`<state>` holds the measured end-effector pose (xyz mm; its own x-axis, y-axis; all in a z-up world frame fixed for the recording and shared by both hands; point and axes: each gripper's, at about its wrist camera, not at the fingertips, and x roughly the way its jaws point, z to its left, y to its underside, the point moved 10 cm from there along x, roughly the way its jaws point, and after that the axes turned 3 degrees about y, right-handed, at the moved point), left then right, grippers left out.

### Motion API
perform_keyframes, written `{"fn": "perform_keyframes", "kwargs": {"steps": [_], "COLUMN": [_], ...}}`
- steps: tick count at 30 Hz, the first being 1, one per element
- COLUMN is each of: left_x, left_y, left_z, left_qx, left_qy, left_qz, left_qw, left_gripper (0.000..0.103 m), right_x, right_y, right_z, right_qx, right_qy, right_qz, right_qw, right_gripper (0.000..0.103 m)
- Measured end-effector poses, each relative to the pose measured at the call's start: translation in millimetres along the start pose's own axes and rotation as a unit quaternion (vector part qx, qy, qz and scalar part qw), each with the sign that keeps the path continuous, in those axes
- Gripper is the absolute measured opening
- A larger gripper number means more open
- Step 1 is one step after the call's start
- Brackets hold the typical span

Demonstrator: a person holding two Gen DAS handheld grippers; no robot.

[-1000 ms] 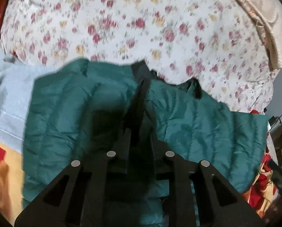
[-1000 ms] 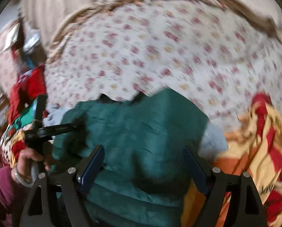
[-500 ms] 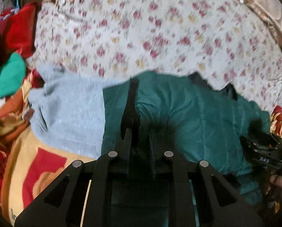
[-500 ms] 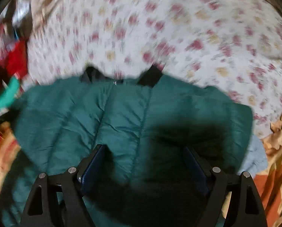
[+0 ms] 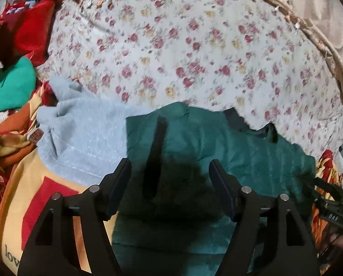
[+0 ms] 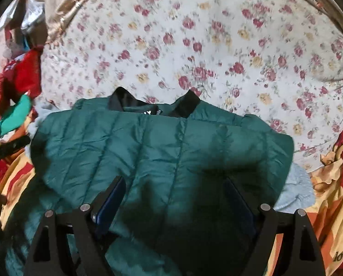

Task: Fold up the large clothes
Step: 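Release the folded side and smooth it with the right gripper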

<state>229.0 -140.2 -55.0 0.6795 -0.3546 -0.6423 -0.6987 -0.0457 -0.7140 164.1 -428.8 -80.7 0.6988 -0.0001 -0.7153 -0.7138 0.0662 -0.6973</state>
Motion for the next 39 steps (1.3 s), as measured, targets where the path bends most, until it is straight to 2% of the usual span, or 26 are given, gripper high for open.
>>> {"fn": "perform_keyframes", "kwargs": {"steps": [6, 10, 13, 18, 21, 28, 31, 34, 39], "left_x": [36, 75, 87, 94, 96, 96, 97, 98, 88], "left_y": [12, 29, 30, 33, 34, 34, 34, 35, 32], "left_z": [-17, -13, -8, -5, -4, -4, -4, -6, -3], "left_qx": [0.025, 0.039, 0.035, 0.039, 0.037, 0.041, 0.043, 0.046, 0.029], "left_qy": [-0.014, -0.043, -0.044, -0.051, -0.051, -0.053, -0.056, -0.054, -0.04], "left_qz": [0.021, 0.057, 0.052, 0.056, 0.06, 0.057, 0.057, 0.058, 0.065], "left_qw": [0.9994, 0.9967, 0.9971, 0.9964, 0.9962, 0.9961, 0.9959, 0.9958, 0.9967], "left_gripper": [0.07, 0.071, 0.076, 0.081, 0.082, 0.083, 0.084, 0.09, 0.091], "right_x": [18, 58, 71, 86, 82, 21, 24, 53, 59], "right_y": [-1, 12, 14, 12, 11, 4, 19, 39, 36], "right_z": [-7, -13, -15, -21, -20, -18, -25, -32, -32], "right_qx": [0.003, 0.01, 0.015, 0.029, 0.026, 0.04, 0.04, 0.043, 0.042], "right_qy": [0.024, 0.042, 0.044, 0.049, 0.052, 0.022, 0.037, 0.045, 0.05], "right_qz": [0.001, 0.03, 0.022, 0.02, 0.022, -0.018, 0.002, 0.042, 0.051], "right_qw": [1.0, 0.999, 0.999, 0.998, 0.998, 0.999, 0.999, 0.997, 0.997], "right_gripper": [0.085, 0.086, 0.089, 0.098, 0.098, 0.098, 0.098, 0.097, 0.099]}}
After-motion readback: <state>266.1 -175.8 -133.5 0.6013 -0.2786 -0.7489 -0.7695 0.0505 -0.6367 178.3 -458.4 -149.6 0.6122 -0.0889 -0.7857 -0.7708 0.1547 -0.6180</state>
